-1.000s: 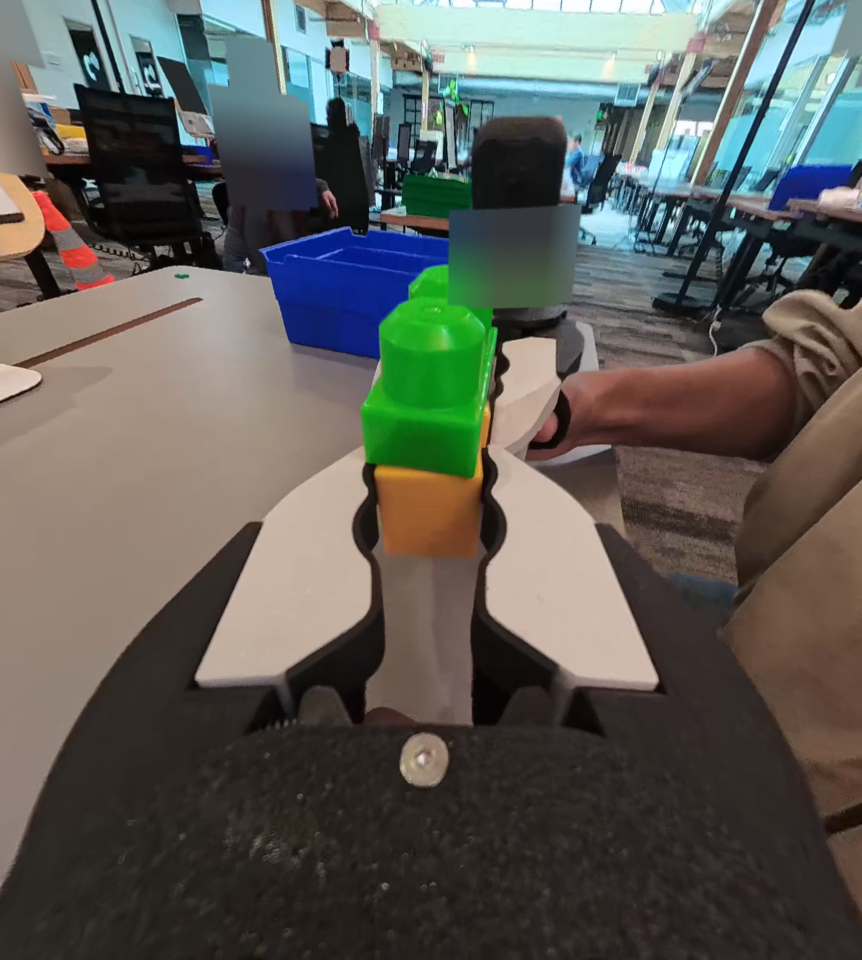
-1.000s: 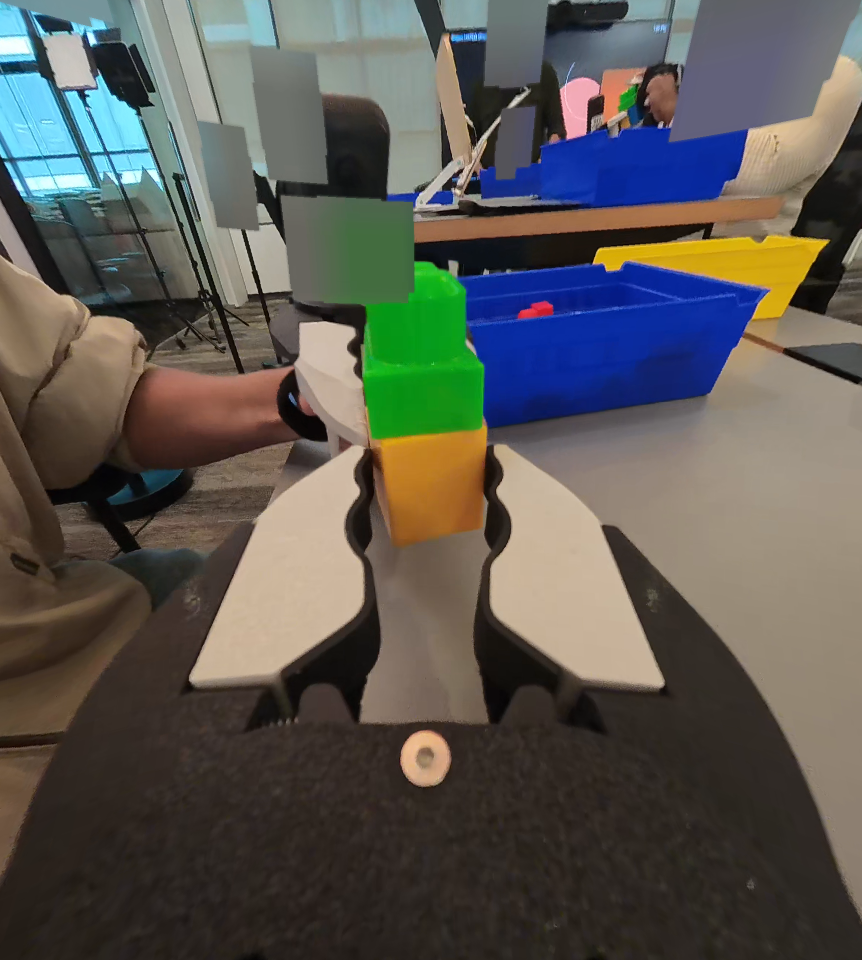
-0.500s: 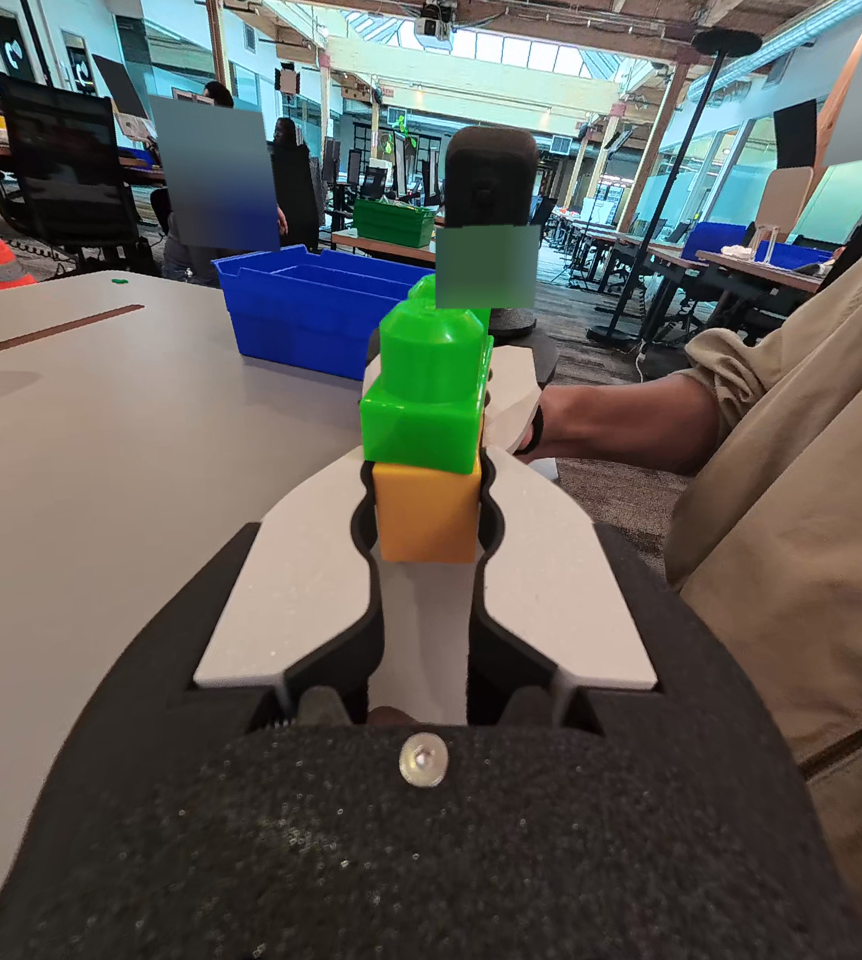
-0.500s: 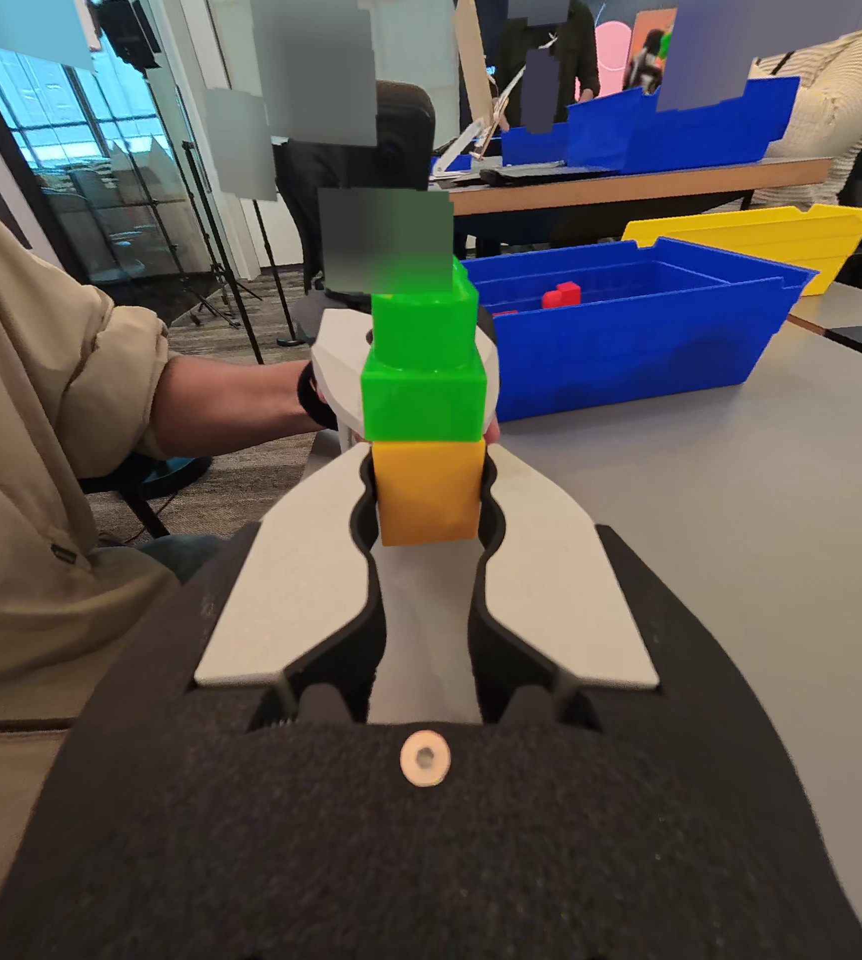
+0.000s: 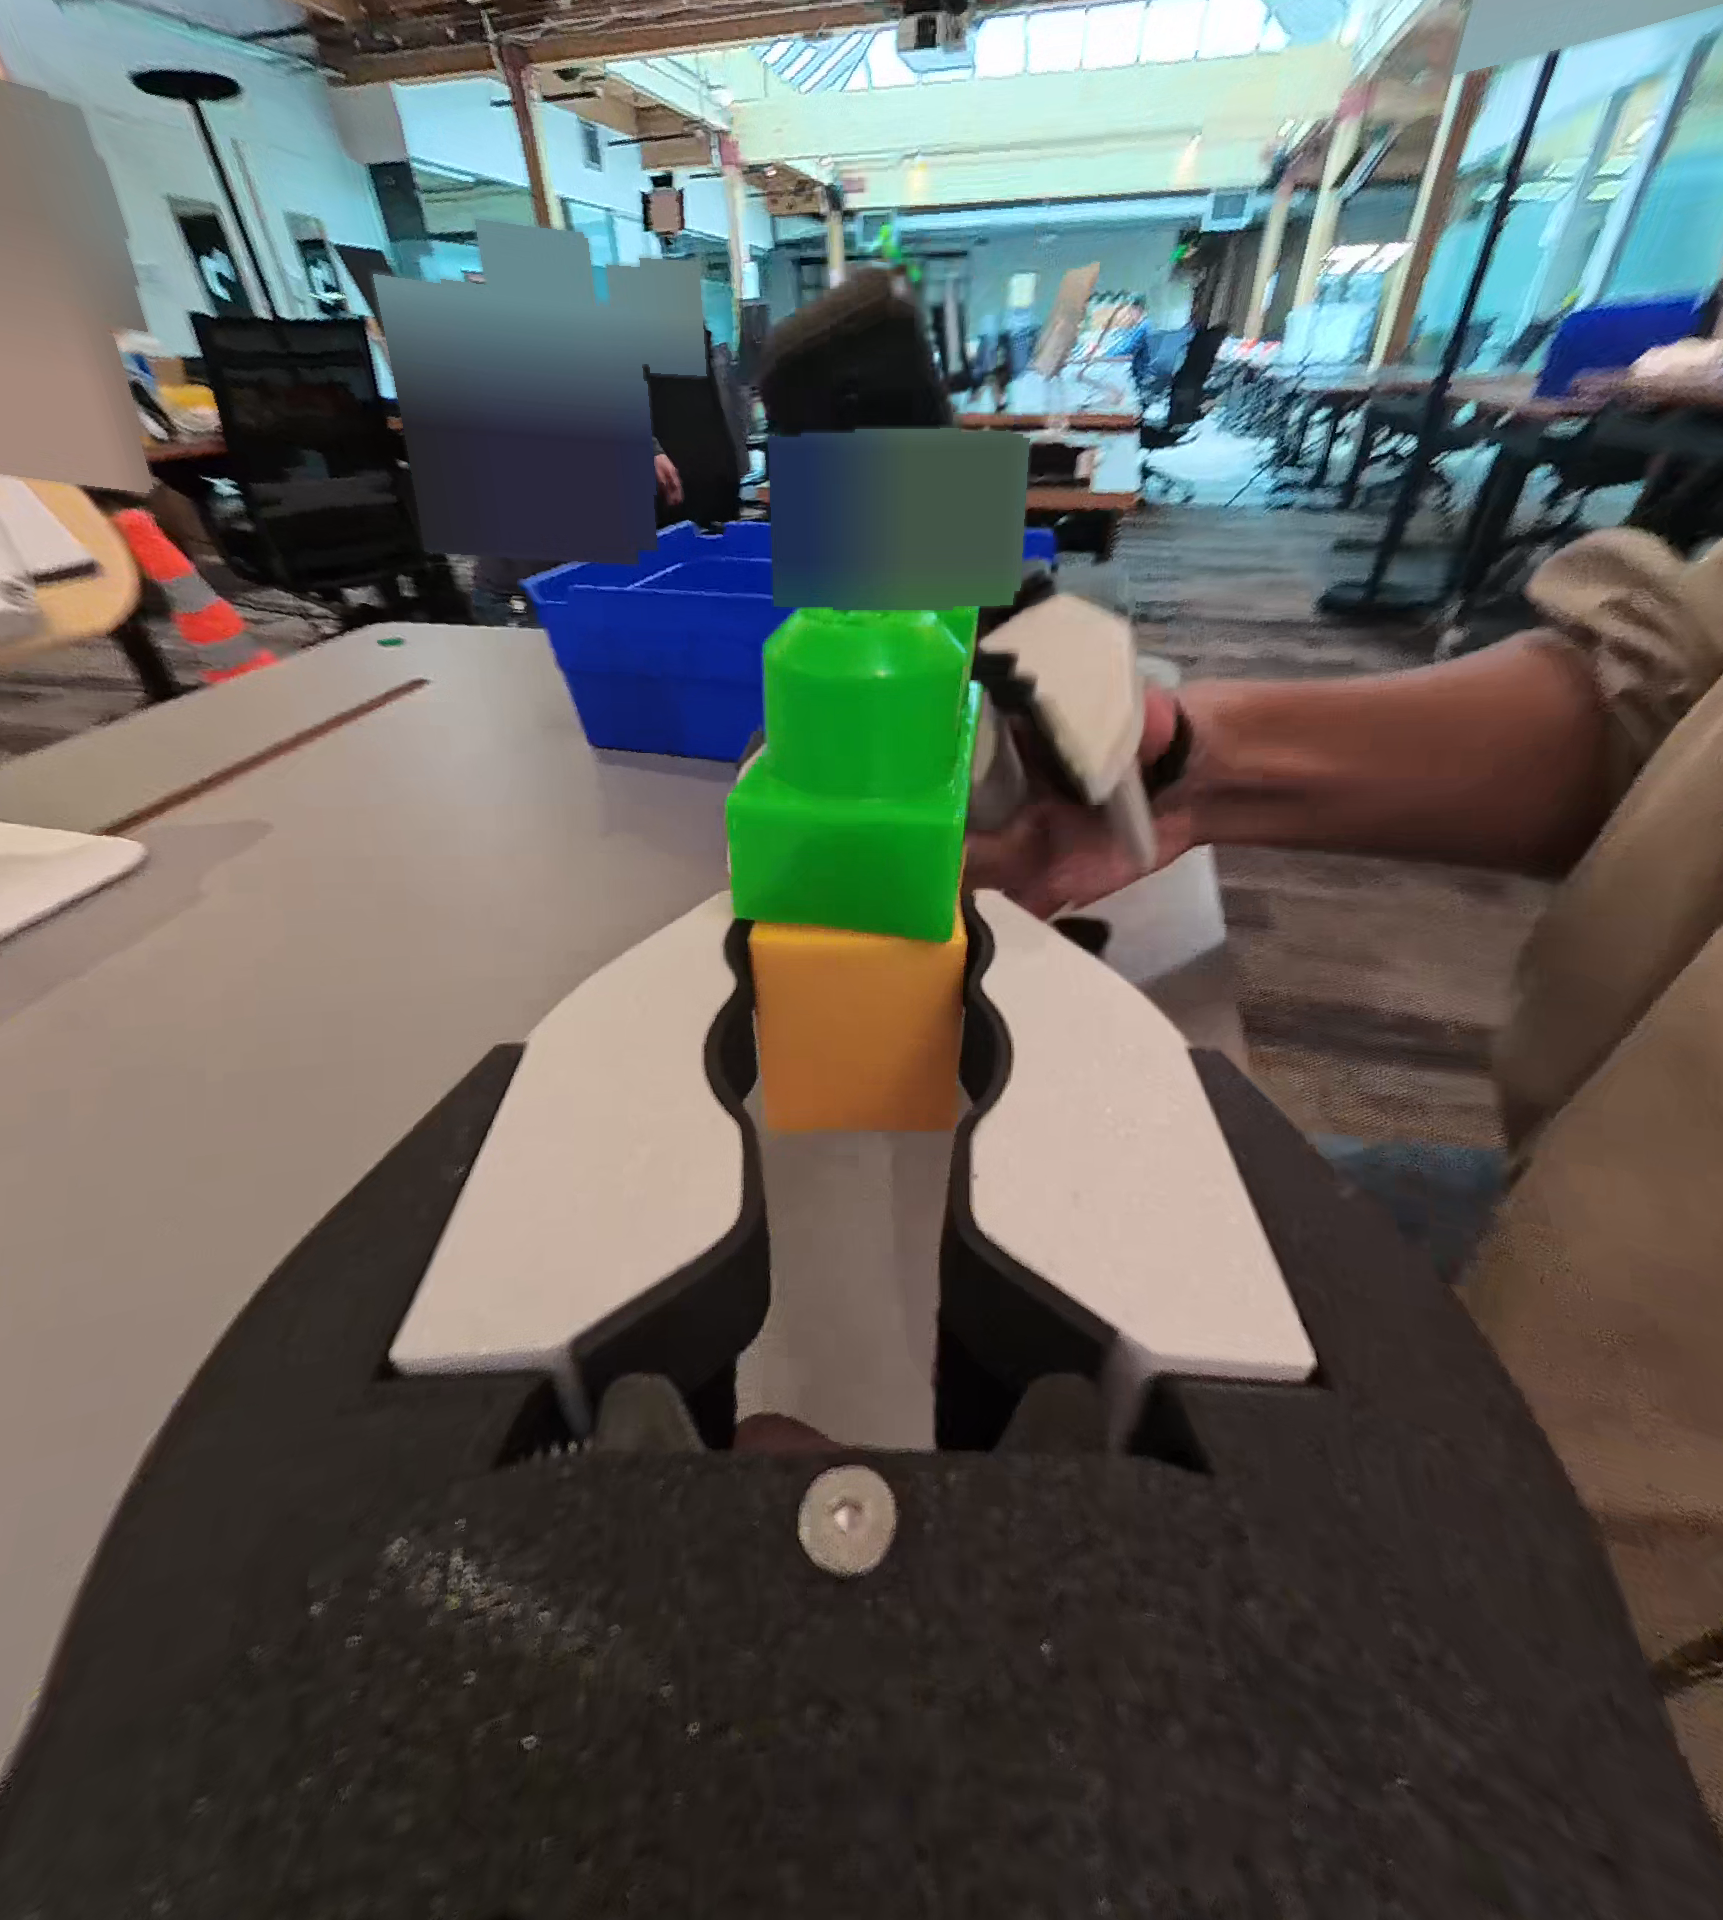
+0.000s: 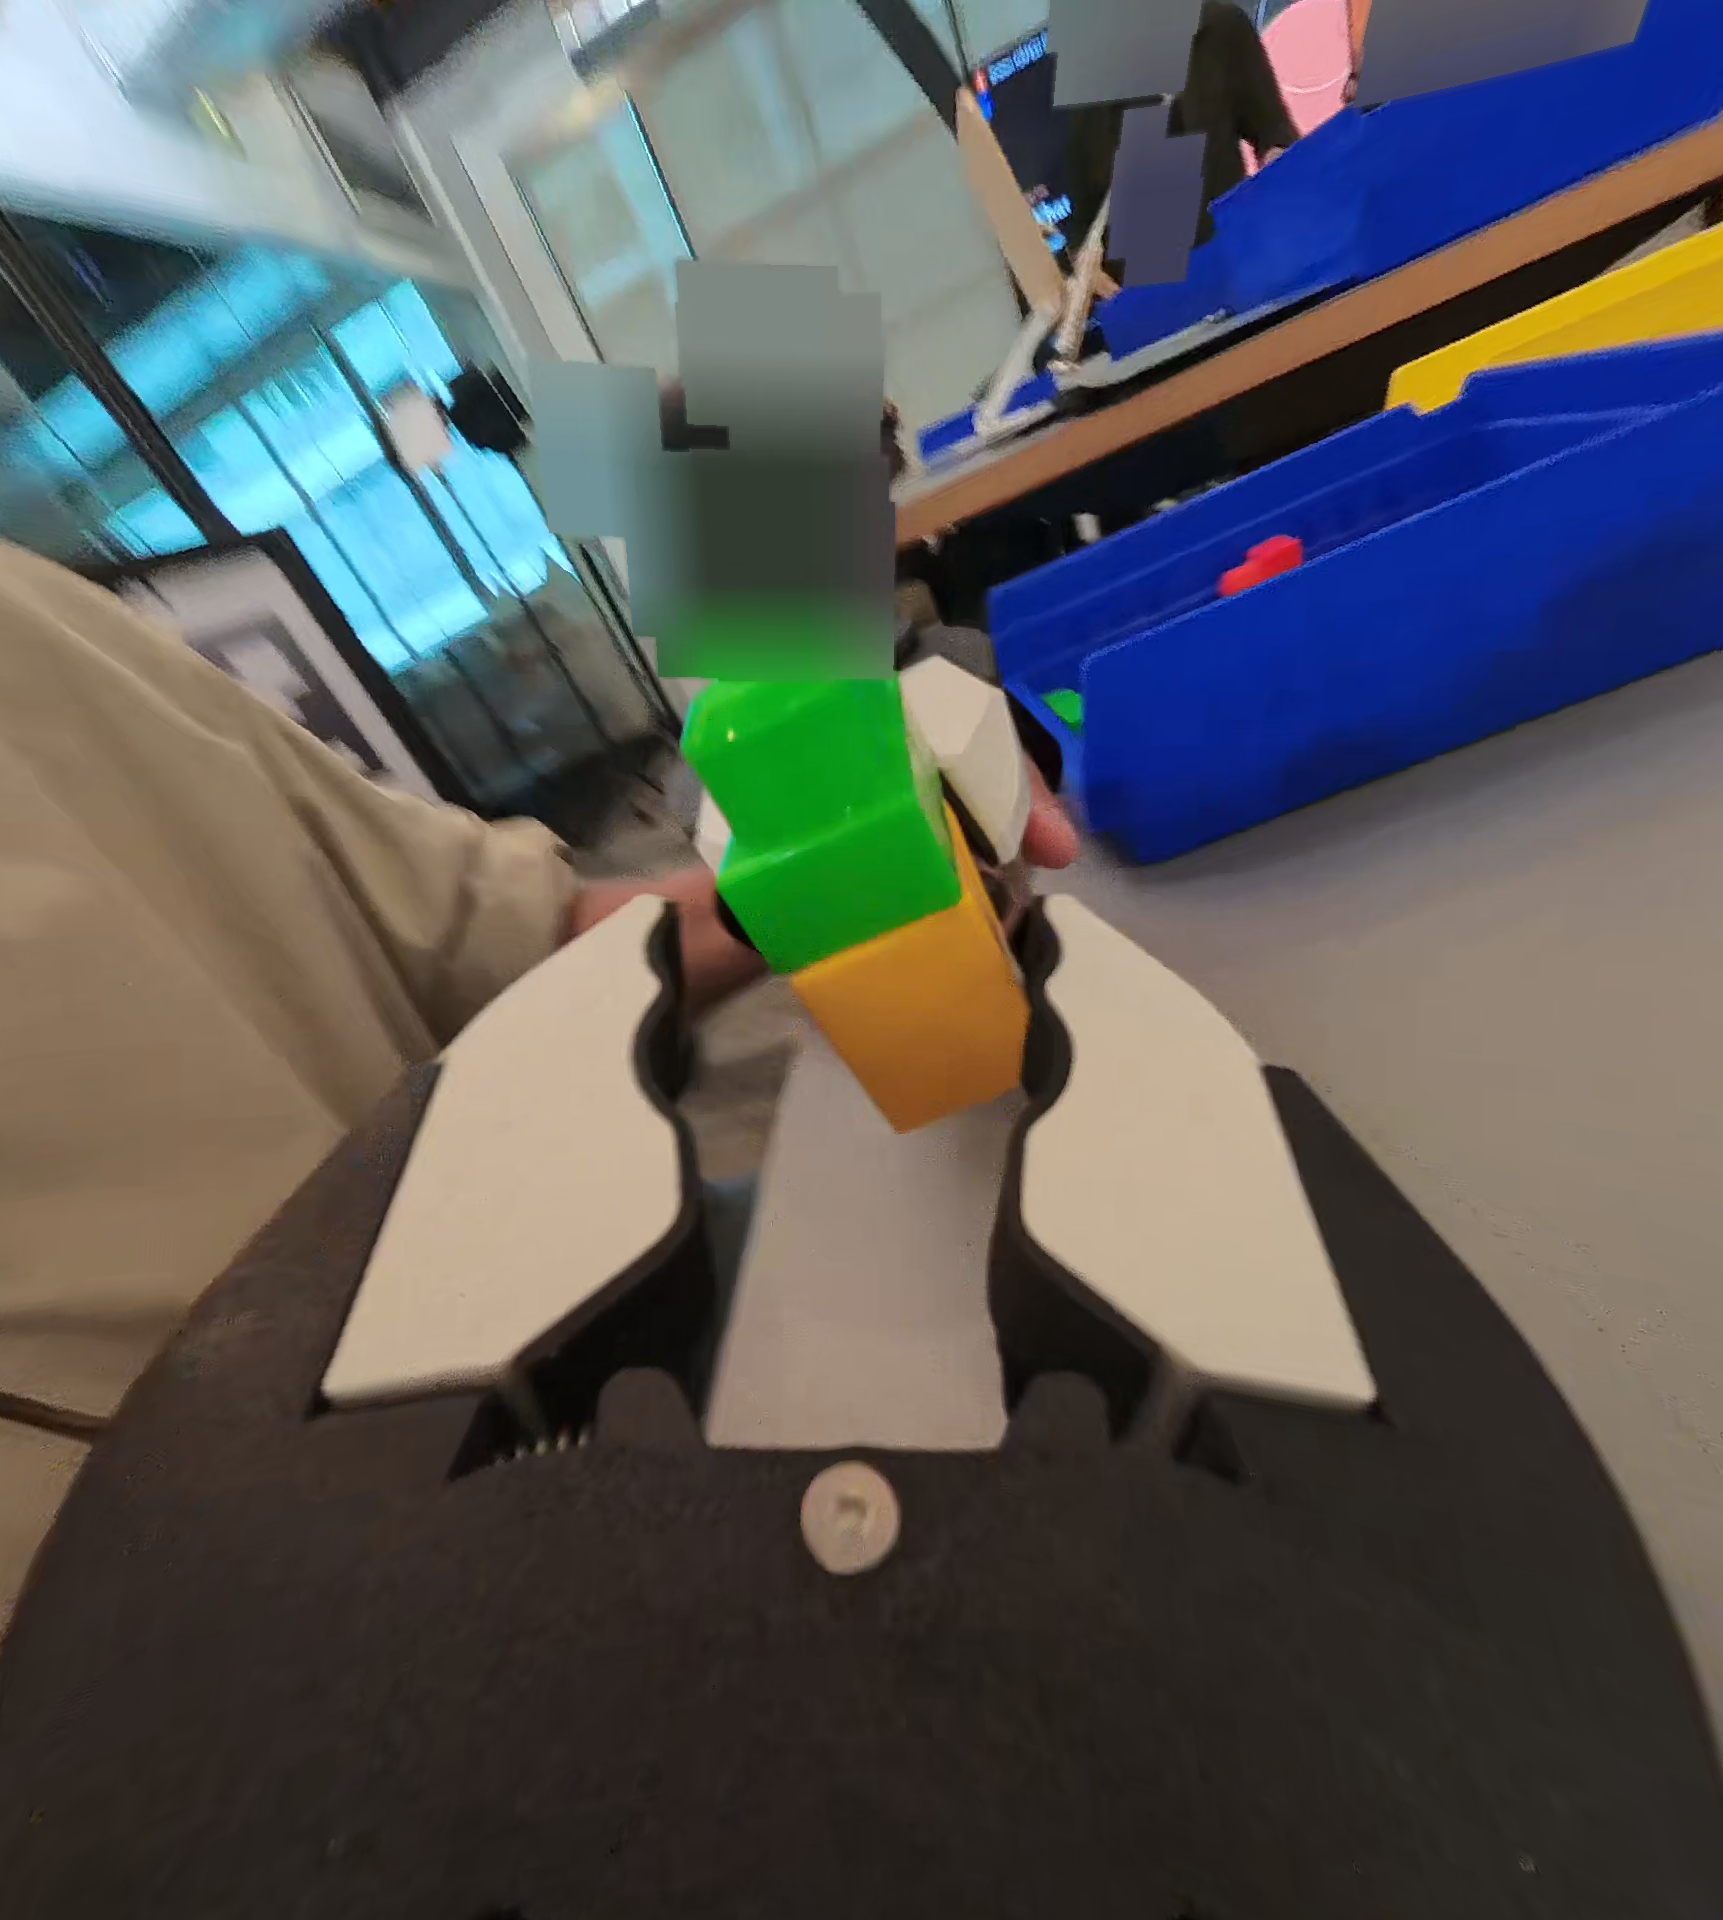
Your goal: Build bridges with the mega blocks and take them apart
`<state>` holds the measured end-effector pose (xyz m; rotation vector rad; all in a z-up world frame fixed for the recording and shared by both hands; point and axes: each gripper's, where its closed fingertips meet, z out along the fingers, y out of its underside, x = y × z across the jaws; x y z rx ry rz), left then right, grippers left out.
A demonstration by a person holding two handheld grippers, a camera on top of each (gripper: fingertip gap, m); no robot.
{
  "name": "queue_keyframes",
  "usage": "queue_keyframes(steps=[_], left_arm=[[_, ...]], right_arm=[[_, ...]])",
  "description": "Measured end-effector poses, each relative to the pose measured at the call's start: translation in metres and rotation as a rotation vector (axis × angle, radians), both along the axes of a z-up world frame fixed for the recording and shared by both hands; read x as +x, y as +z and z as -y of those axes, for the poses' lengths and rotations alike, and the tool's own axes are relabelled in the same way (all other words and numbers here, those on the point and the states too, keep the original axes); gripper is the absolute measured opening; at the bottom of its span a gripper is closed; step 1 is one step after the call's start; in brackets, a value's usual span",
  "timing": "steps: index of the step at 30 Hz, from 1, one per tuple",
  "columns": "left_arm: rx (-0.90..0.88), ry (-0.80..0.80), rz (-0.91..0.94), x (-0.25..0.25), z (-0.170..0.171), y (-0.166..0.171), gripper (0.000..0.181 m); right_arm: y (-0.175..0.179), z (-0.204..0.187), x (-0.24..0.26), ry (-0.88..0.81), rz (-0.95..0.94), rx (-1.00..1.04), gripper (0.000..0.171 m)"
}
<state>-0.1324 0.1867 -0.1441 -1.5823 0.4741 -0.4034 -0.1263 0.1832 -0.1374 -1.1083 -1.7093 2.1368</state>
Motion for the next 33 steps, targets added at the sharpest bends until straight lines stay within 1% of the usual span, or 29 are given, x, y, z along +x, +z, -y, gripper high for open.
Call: queue_keyframes(steps=[1,2,3,6,7,11,14,17,19,20,21,23,25,29,32,33], left_arm=[[0.02,0.012,-0.033,0.0,0.001,0.001,0.036],[0.044,0.036,-0.075,-0.001,0.002,0.002,0.036],[0.059,0.068,-0.142,-0.002,0.001,0.0,0.036],[0.091,0.138,-0.301,-0.001,-0.002,-0.007,0.036],[0.104,0.149,-0.329,0.001,-0.003,-0.008,0.036],[0.117,0.179,-0.426,0.008,-0.008,-0.015,0.036],[0.13,0.198,-0.436,0.006,-0.008,-0.011,0.036],[0.146,0.202,-0.431,0.004,-0.006,-0.007,0.036],[0.167,0.196,-0.446,0.007,-0.005,-0.005,0.036],[0.186,0.205,-0.454,0.006,-0.005,-0.004,0.036],[0.182,0.194,-0.452,0.006,-0.004,-0.004,0.036],[0.195,0.186,-0.472,0.006,-0.002,-0.002,0.036],[0.197,0.173,-0.446,0.007,0.0,0.002,0.036],[0.211,0.166,-0.427,0.011,0.003,0.004,0.036],[0.194,0.136,-0.405,0.013,0.004,0.002,0.036],[0.179,0.133,-0.424,0.012,0.004,-0.001,0.036]], right_arm=[[0.003,-0.002,0.002,0.028,0.043,-0.095,0.076],[0.007,-0.003,0.004,0.062,0.077,-0.185,0.078],[0.009,-0.004,0.005,0.075,0.119,-0.265,0.084],[0.011,-0.013,-0.003,0.051,0.231,-0.472,0.088],[0.009,-0.014,-0.005,0.043,0.261,-0.508,0.09],[0.001,-0.012,-0.009,0.005,0.301,-0.479,0.103],[-0.009,-0.016,-0.01,-0.039,0.322,-0.417,0.115],[-0.012,0.0,-0.003,0.042,0.344,-0.367,0.116],[-0.008,0.01,-0.002,0.093,0.341,-0.39,0.113],[-0.004,0.012,-0.001,0.121,0.338,-0.426,0.104],[-0.004,0.013,-0.001,0.139,0.345,-0.428,0.102],[-0.003,0.016,-0.001,0.154,0.336,-0.437,0.101],[0.0,0.017,0.0,0.186,0.341,-0.467,0.099],[0.002,0.02,0.003,0.227,0.348,-0.455,0.098],[-0.001,0.021,0.005,0.251,0.354,-0.458,0.097],[-0.003,0.021,0.005,0.252,0.353,-0.455,0.098]])
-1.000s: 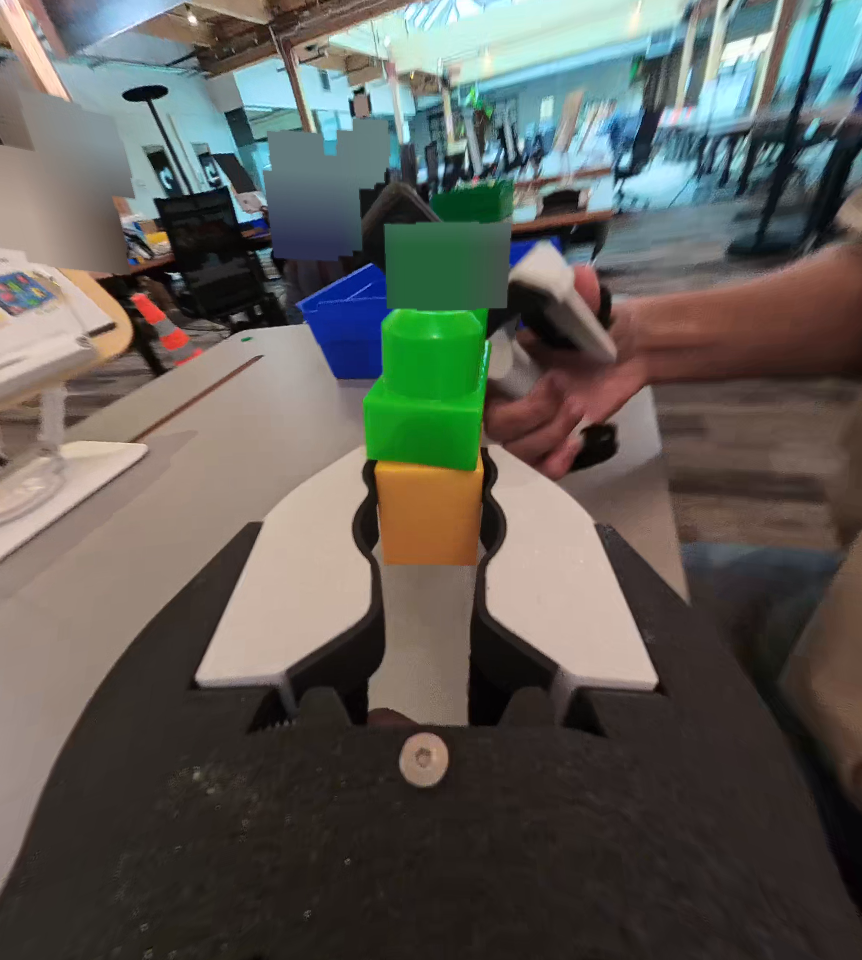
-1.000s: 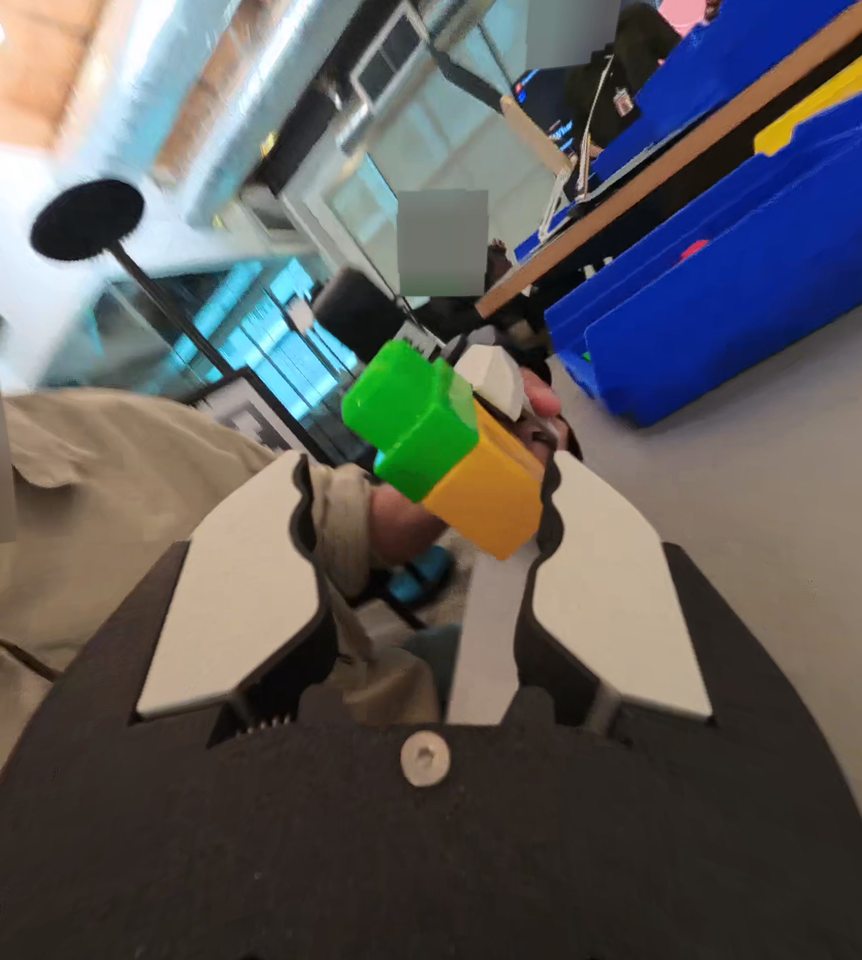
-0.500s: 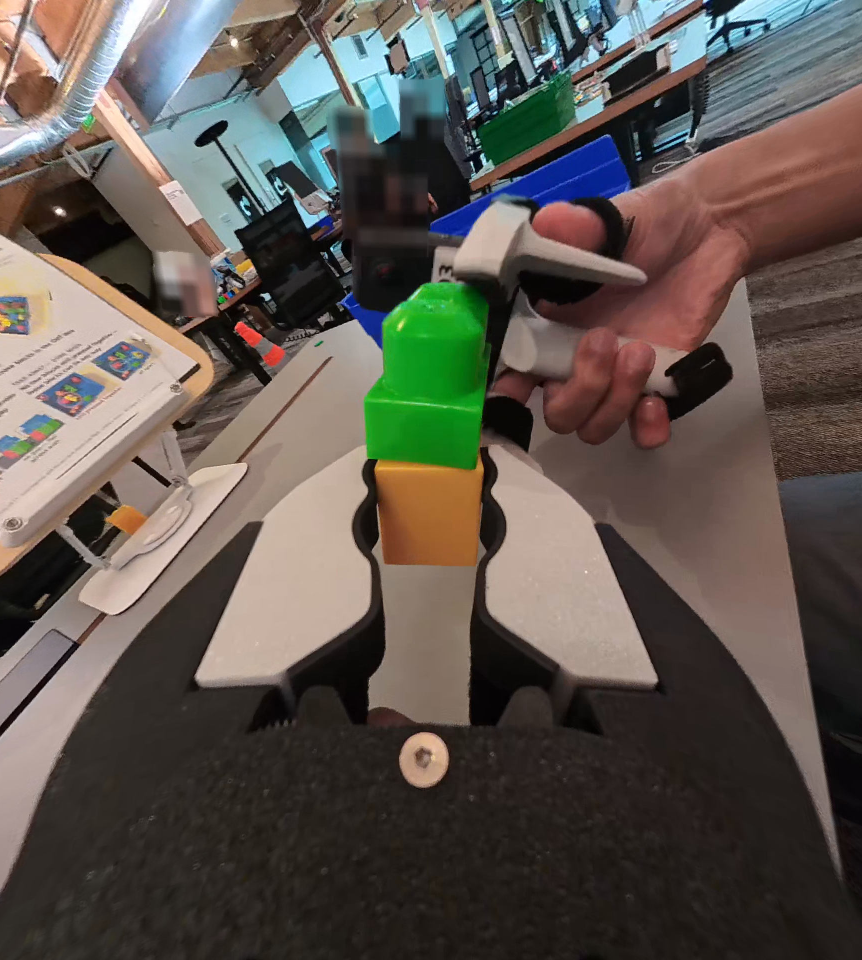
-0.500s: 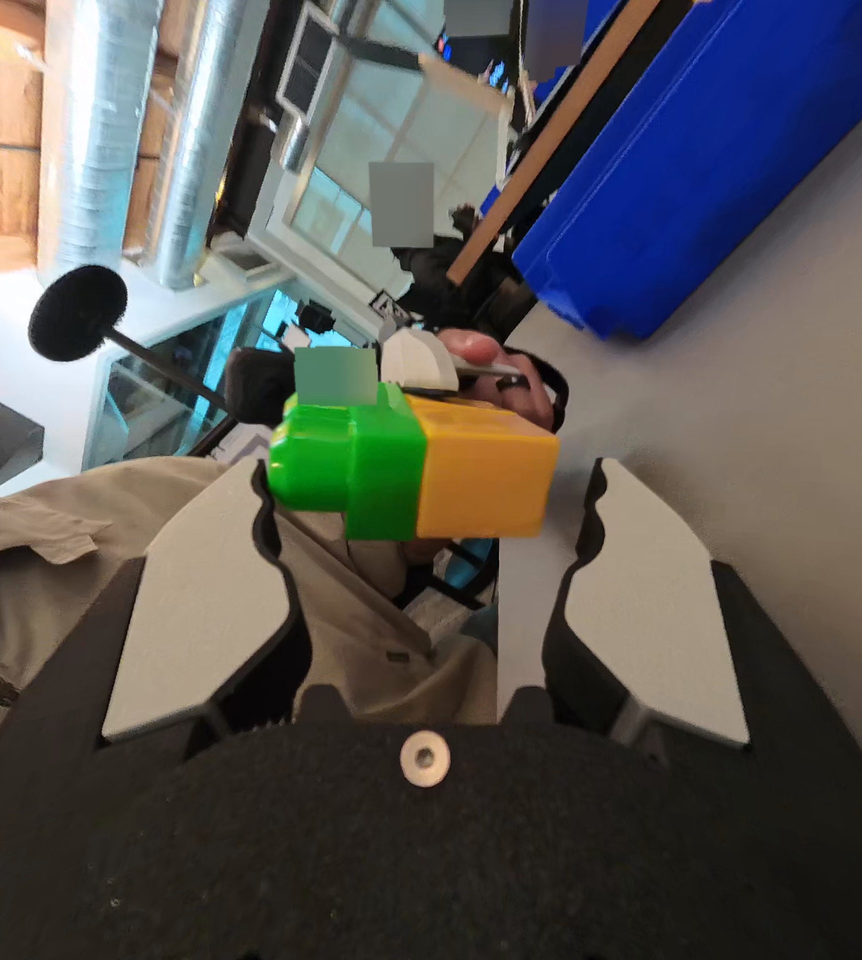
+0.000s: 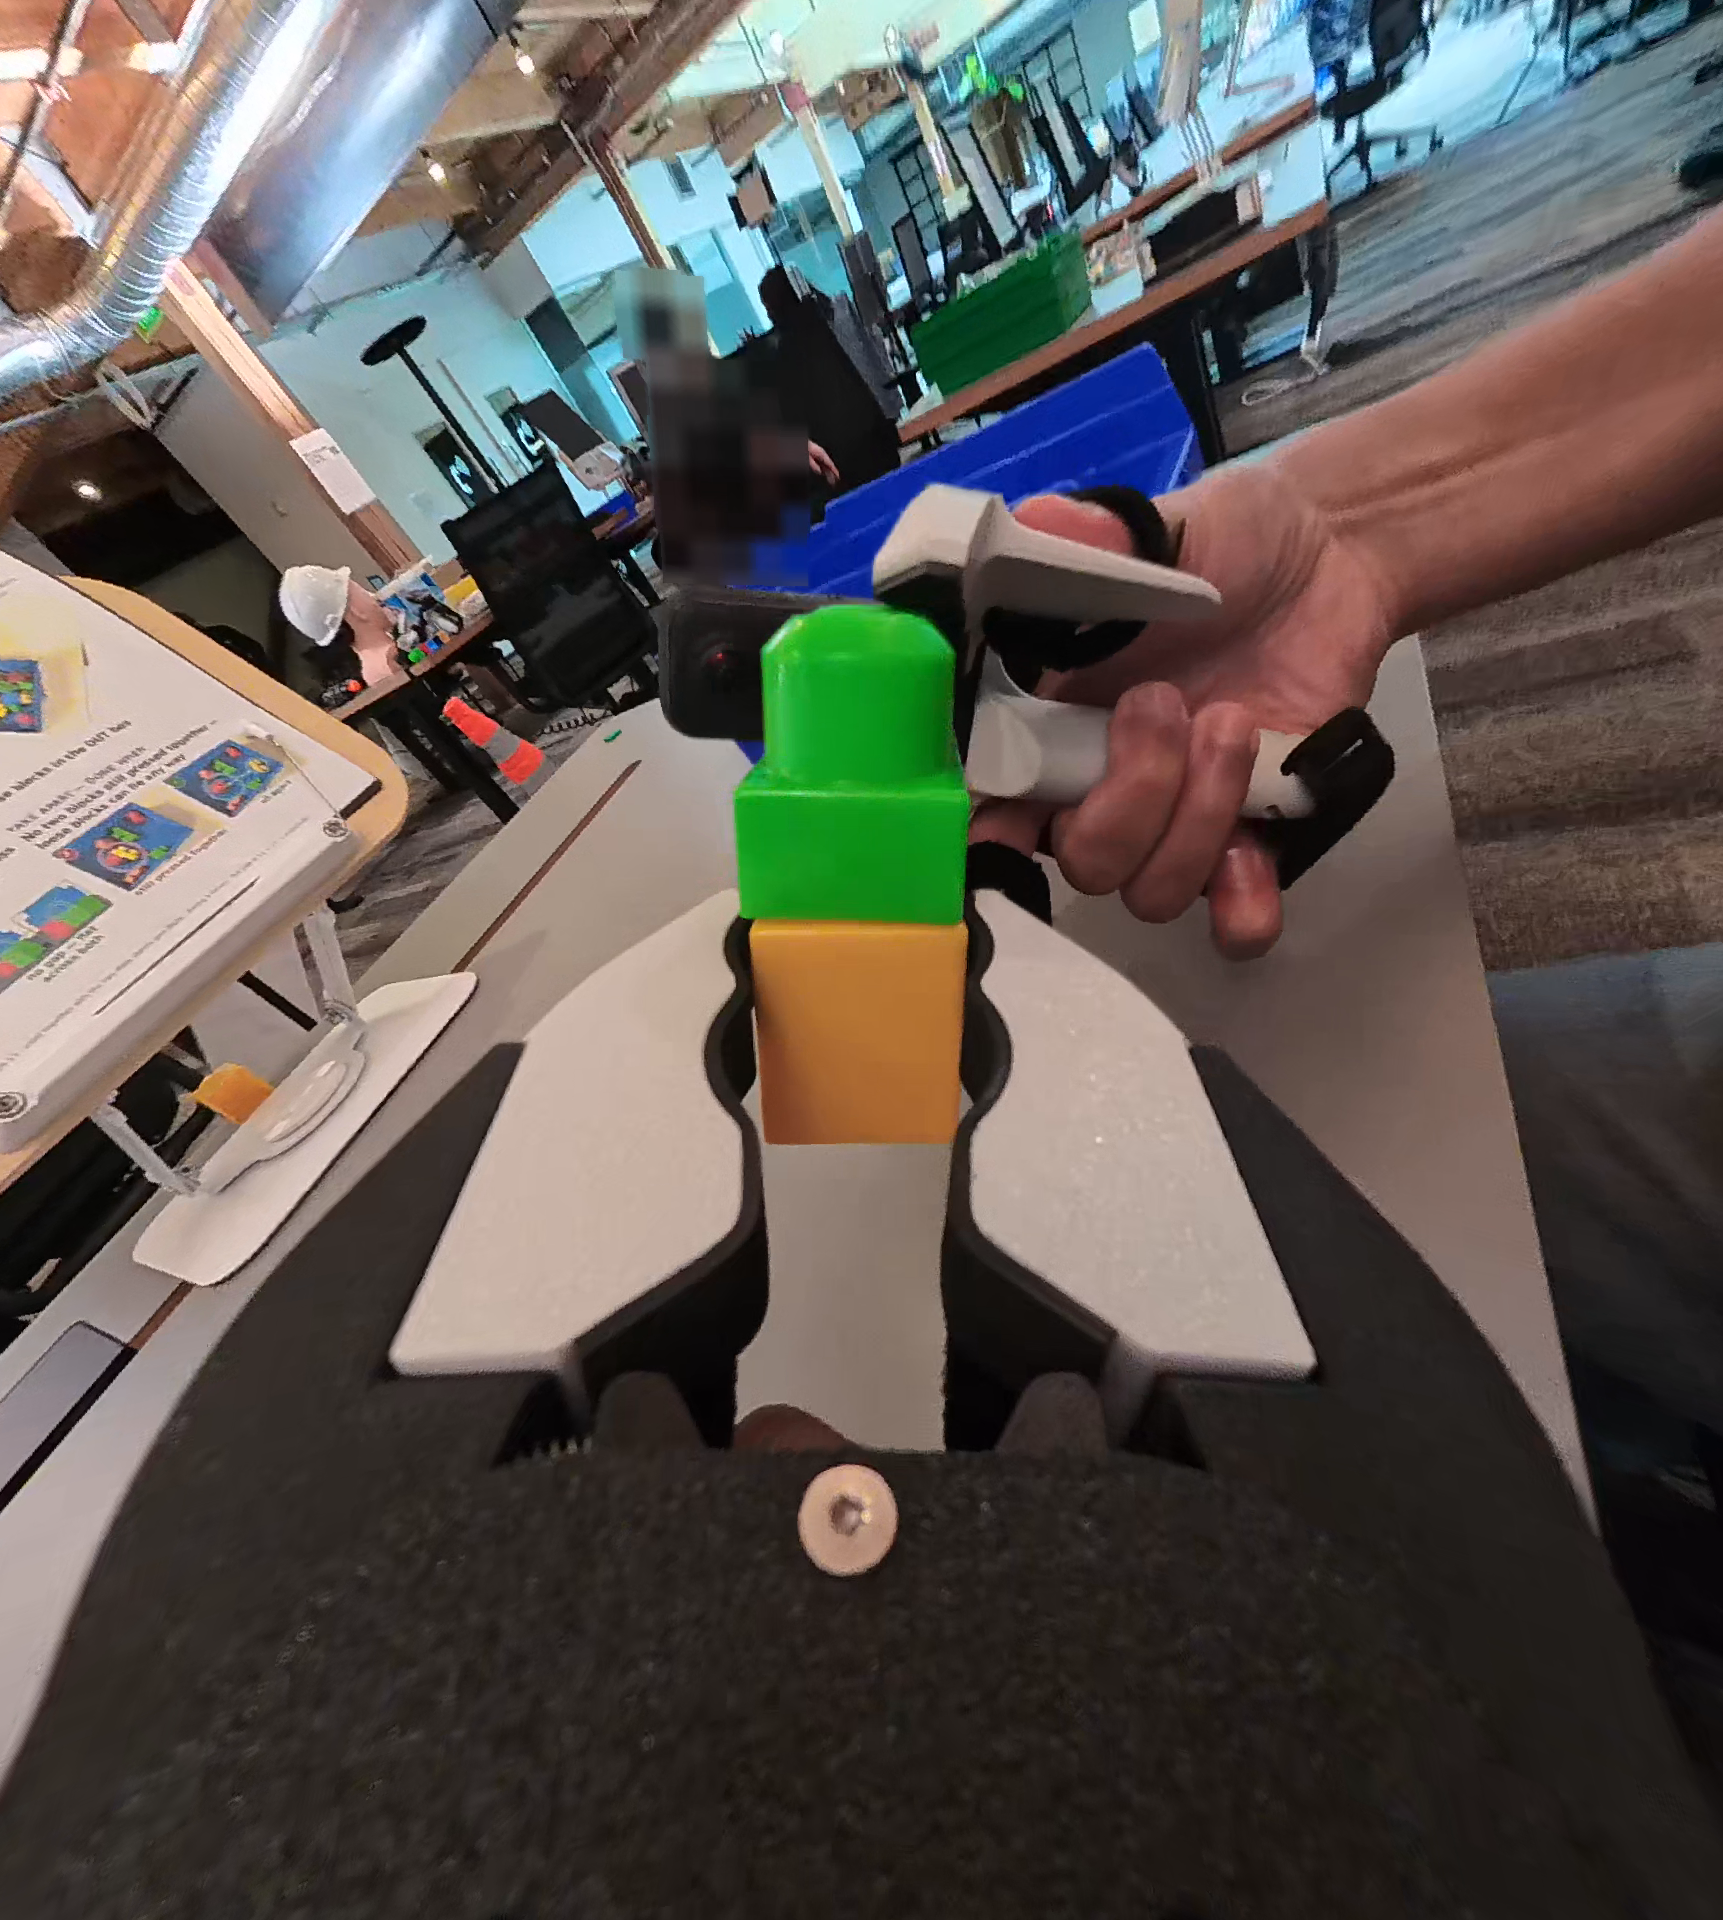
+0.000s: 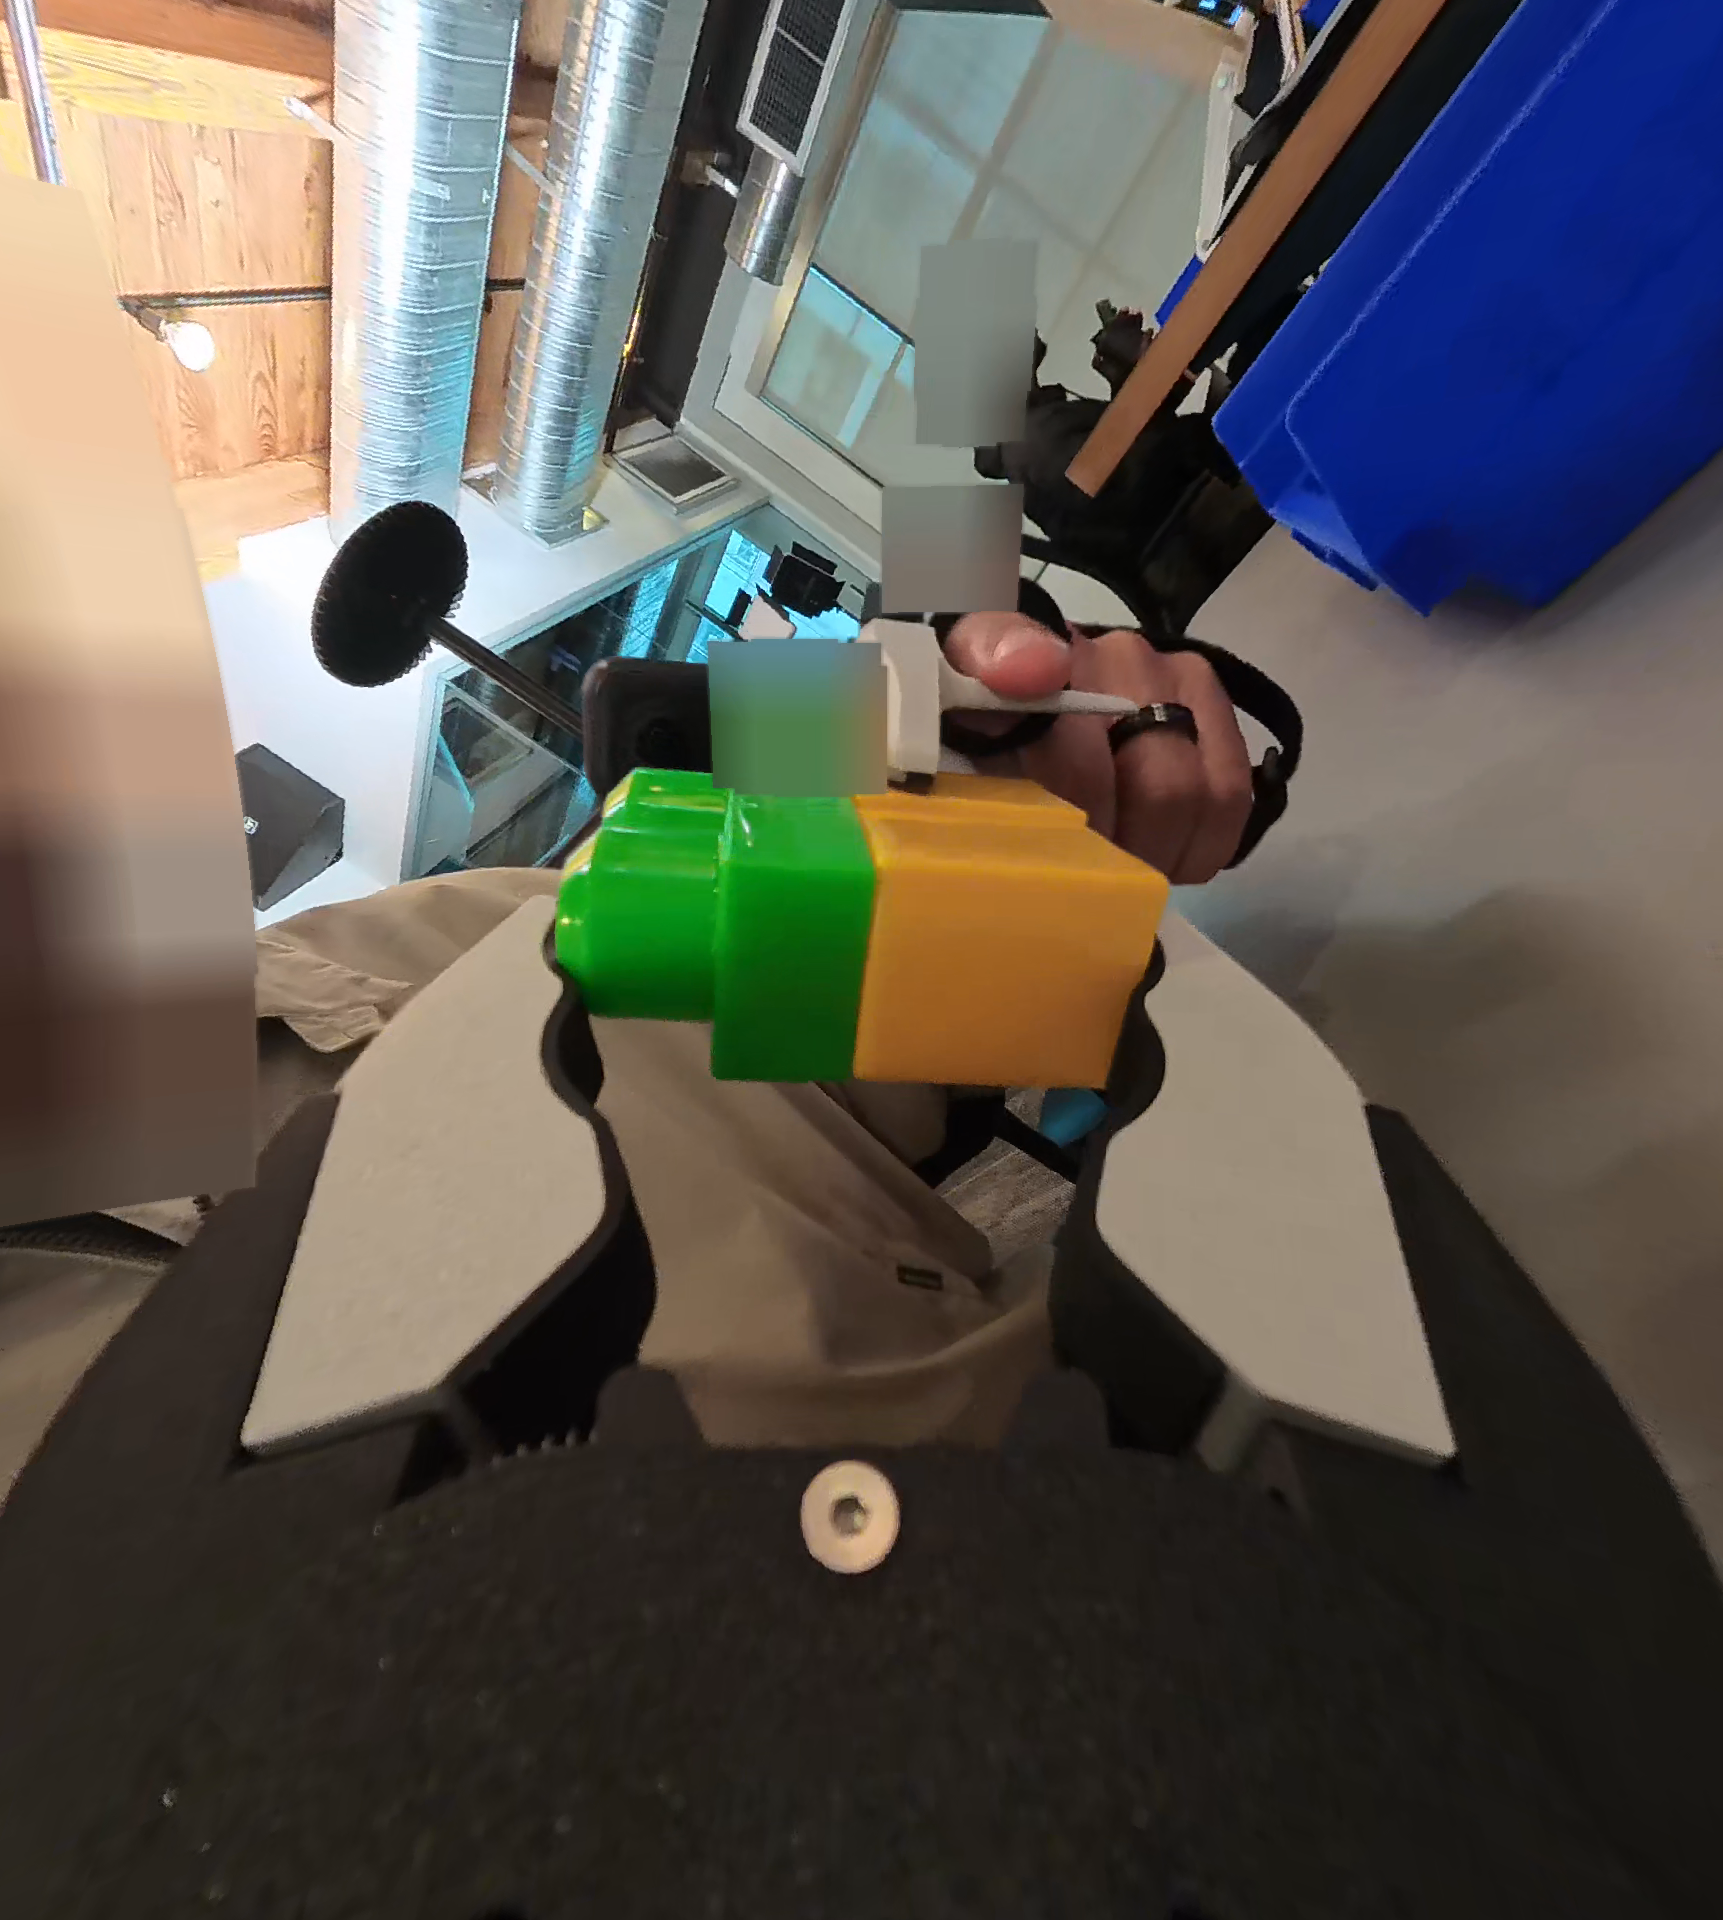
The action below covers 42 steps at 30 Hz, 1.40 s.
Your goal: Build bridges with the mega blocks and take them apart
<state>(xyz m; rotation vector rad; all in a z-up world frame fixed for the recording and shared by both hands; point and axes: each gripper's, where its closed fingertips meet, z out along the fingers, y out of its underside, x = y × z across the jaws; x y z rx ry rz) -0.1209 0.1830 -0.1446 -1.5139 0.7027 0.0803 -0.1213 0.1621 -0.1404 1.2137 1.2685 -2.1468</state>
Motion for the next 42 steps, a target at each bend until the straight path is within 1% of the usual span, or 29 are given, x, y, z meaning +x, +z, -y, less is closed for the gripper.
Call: queue_keyframes(steps=[3,9,13,15,21,24,33,35,37,39,41,42], left_arm=[[-0.003,0.023,-0.005,-0.003,-0.001,0.001,0.036],[0.024,0.048,0.013,-0.012,0.007,0.008,0.036],[0.039,0.056,0.016,-0.01,0.009,0.008,0.035],[0.07,0.095,-0.01,-0.013,0.006,0.01,0.034],[-0.043,-0.009,0.077,-0.009,0.011,0.008,0.034],[-0.08,-0.051,0.117,-0.008,0.015,0.007,0.034],[-0.122,-0.092,0.169,-0.011,0.018,0.004,0.034],[-0.09,-0.068,0.174,-0.015,0.015,0.003,0.034],[-0.066,-0.047,0.193,-0.02,0.011,0.004,0.034],[-0.045,-0.028,0.275,-0.027,0.007,0.011,0.034],[-0.024,-0.012,0.334,-0.034,0.005,0.015,0.034],[-0.021,-0.016,0.369,-0.035,0.005,0.017,0.034]], right_arm=[[0.003,-0.002,-0.004,0.001,-0.004,-0.044,0.098],[0.014,-0.011,-0.004,0.011,-0.026,-0.149,0.098],[0.011,-0.011,-0.007,0.008,-0.005,-0.144,0.098],[0.012,-0.01,-0.007,0.015,-0.002,-0.169,0.098],[0.007,-0.001,0.003,0.081,-0.012,-0.147,0.097],[0.006,0.001,0.003,0.086,-0.01,-0.121,0.097],[0.003,0.003,-0.001,0.079,0.002,-0.14,0.097],[0.004,-0.002,-0.008,0.03,0.014,-0.148,0.097],[0.005,-0.006,-0.012,-0.01,-0.007,-0.117,0.097],[0.006,-0.008,-0.013,-0.059,-0.077,-0.013,0.089],[0.011,-0.011,-0.013,-0.103,-0.135,0.062,0.095],[0.01,-0.012,-0.013,-0.122,-0.159,0.128,0.093]])
